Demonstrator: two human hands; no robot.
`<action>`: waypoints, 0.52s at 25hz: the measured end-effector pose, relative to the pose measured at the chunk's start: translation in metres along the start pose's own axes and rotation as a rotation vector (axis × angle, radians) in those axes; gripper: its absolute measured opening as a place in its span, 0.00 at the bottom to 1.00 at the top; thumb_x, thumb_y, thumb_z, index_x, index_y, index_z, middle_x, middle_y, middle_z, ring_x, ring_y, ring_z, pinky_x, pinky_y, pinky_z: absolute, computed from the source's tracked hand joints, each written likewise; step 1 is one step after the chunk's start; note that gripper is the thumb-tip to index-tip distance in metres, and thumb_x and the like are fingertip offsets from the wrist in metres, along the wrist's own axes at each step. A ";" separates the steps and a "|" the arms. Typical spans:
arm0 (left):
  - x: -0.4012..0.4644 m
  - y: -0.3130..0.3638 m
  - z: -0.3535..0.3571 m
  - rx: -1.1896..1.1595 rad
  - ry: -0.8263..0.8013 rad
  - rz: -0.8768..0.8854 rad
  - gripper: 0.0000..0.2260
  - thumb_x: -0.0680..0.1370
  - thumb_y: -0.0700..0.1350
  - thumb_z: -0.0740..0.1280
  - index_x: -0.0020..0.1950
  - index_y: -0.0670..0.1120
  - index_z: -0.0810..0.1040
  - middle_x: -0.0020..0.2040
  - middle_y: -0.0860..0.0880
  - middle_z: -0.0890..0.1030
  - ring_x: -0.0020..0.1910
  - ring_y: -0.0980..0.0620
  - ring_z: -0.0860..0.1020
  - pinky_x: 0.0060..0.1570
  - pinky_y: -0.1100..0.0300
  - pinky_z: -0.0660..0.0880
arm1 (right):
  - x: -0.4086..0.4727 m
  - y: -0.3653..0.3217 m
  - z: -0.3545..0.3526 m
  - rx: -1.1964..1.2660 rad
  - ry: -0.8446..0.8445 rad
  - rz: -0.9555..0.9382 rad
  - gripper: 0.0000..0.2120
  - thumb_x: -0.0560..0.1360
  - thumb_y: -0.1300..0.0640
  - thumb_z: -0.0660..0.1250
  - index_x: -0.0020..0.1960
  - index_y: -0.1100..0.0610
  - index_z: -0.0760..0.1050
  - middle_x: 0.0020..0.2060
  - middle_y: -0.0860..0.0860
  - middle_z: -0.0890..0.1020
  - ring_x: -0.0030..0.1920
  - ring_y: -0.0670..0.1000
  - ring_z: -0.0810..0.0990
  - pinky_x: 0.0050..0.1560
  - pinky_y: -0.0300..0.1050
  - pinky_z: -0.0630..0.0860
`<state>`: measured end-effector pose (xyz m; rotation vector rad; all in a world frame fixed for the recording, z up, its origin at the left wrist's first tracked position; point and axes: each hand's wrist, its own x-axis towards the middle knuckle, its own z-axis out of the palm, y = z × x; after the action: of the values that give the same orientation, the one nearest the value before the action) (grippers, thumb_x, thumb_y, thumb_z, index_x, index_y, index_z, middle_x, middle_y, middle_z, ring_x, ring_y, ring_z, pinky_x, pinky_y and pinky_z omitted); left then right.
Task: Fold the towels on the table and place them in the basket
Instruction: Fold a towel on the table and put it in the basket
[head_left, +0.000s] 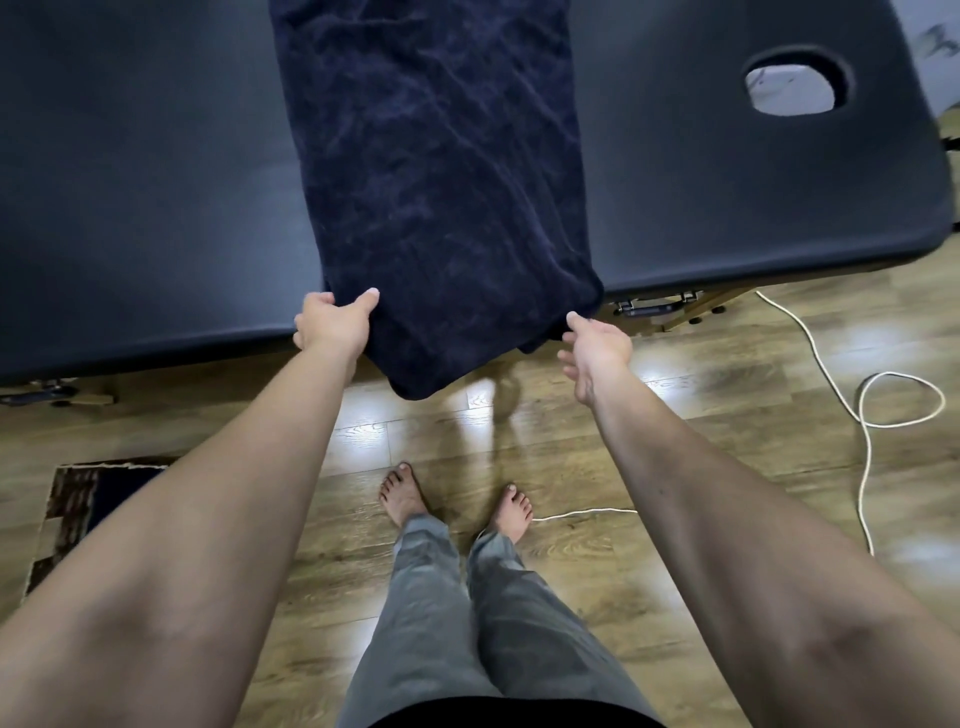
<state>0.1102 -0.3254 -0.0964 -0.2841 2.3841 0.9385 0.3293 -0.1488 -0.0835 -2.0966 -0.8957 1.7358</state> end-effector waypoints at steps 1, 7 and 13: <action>0.005 0.001 -0.001 -0.029 0.002 0.009 0.19 0.72 0.60 0.72 0.55 0.50 0.73 0.62 0.48 0.79 0.64 0.43 0.75 0.66 0.49 0.73 | 0.003 0.001 0.002 -0.012 0.010 0.008 0.07 0.80 0.54 0.69 0.56 0.55 0.78 0.42 0.50 0.82 0.34 0.49 0.75 0.29 0.39 0.70; 0.013 0.005 -0.019 0.069 0.083 0.046 0.10 0.79 0.51 0.68 0.52 0.48 0.70 0.56 0.46 0.79 0.55 0.44 0.78 0.57 0.53 0.75 | -0.007 0.014 0.022 -0.132 0.206 -0.371 0.07 0.79 0.53 0.65 0.45 0.55 0.73 0.43 0.50 0.80 0.43 0.52 0.78 0.47 0.46 0.75; 0.025 0.050 -0.035 0.027 -0.035 0.165 0.15 0.79 0.49 0.68 0.63 0.47 0.72 0.56 0.52 0.75 0.58 0.47 0.76 0.52 0.58 0.72 | -0.038 -0.036 0.067 -0.318 0.076 -0.721 0.05 0.79 0.51 0.63 0.47 0.52 0.74 0.48 0.49 0.80 0.48 0.49 0.78 0.54 0.46 0.74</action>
<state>0.0556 -0.3121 -0.0618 -0.0606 2.4137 0.9763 0.2518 -0.1561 -0.0500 -1.6536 -1.7212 1.1804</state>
